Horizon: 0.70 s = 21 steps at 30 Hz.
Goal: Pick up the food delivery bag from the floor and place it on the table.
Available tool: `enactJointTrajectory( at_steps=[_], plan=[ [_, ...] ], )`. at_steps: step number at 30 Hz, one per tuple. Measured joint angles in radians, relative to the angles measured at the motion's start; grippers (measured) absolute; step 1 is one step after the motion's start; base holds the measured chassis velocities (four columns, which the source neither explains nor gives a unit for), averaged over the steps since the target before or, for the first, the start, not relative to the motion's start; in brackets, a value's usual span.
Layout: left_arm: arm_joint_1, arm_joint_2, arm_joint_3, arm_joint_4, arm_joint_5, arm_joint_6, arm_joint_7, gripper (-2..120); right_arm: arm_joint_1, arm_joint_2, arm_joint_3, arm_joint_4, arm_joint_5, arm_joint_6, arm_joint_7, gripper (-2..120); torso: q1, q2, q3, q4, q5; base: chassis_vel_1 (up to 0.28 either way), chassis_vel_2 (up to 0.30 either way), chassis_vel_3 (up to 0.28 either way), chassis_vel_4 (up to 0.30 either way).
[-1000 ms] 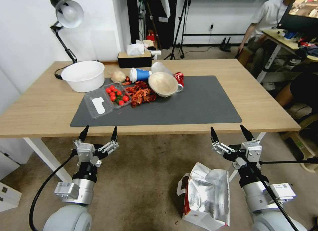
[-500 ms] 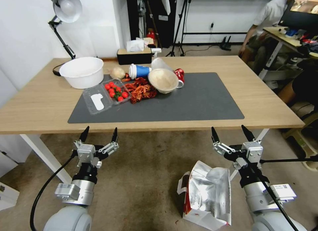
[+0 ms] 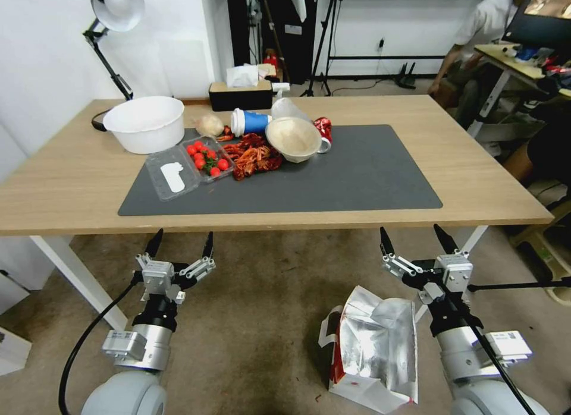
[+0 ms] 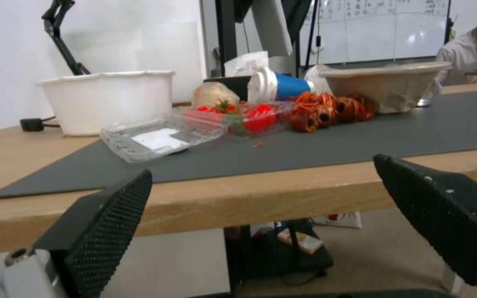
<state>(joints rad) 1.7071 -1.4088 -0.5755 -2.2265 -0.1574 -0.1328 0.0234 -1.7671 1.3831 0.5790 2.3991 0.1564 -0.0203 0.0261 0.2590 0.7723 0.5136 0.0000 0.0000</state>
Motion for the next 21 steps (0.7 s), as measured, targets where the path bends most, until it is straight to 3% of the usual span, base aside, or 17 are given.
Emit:
enactJointTrajectory(
  at_steps=[21],
  plan=[
    [0.003, -0.003, 0.001, -0.001, 0.006, 0.001, 0.004, 100, 0.005, -0.01, 0.008, -0.007, 0.004, 0.009, -0.018, 100, -0.037, -0.09, -0.053, 0.0, 0.0, 0.0, 0.0, 0.0, 0.0]
  ],
)
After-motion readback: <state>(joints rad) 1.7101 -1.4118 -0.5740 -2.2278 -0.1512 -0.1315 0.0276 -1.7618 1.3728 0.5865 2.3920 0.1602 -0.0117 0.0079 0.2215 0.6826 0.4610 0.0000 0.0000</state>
